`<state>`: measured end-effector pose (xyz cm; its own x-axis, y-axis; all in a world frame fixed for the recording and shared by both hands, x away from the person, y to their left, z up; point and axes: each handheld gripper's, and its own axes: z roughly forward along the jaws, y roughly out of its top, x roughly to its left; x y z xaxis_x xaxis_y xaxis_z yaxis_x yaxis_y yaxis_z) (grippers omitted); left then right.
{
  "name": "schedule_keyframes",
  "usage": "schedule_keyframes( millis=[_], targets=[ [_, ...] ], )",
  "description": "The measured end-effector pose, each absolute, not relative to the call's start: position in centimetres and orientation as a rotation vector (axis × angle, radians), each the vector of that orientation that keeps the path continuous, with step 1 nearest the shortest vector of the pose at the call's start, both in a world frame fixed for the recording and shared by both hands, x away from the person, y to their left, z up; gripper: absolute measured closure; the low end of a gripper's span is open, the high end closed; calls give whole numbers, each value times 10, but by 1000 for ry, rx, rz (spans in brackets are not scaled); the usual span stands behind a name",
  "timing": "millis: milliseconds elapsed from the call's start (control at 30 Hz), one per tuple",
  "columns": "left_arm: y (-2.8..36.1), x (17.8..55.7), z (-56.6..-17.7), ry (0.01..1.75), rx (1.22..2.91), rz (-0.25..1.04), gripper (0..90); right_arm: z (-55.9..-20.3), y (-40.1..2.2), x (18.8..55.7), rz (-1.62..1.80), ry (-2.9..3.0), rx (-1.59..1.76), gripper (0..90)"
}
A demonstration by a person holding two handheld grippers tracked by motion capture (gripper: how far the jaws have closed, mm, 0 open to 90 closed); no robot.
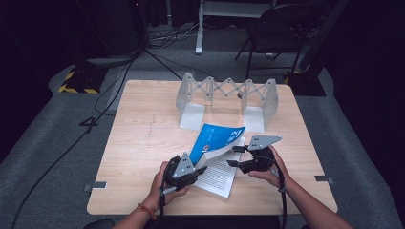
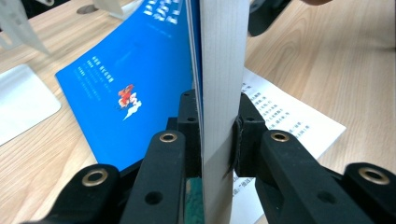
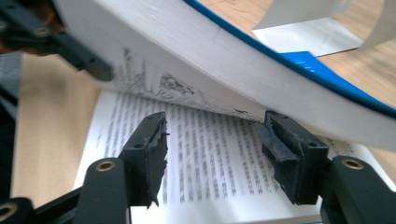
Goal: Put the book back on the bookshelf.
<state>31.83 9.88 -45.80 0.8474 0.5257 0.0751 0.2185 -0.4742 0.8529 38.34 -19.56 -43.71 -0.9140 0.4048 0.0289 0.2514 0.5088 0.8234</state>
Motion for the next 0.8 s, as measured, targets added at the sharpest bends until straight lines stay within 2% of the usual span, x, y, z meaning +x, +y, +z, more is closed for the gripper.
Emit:
schedule_keyframes(
  millis=[400, 433, 800],
  targets=[
    [112, 324, -458, 502, 2092, 382, 774, -422, -221, 378, 1424, 2499, 476, 448],
    [116, 326, -458, 494, 2096, 379, 774, -421, -221, 379, 1408, 2488, 465, 414],
    [127, 331, -458, 480, 2097, 348, 773, -426, -204, 400, 1236, 2529, 321, 280]
  ],
)
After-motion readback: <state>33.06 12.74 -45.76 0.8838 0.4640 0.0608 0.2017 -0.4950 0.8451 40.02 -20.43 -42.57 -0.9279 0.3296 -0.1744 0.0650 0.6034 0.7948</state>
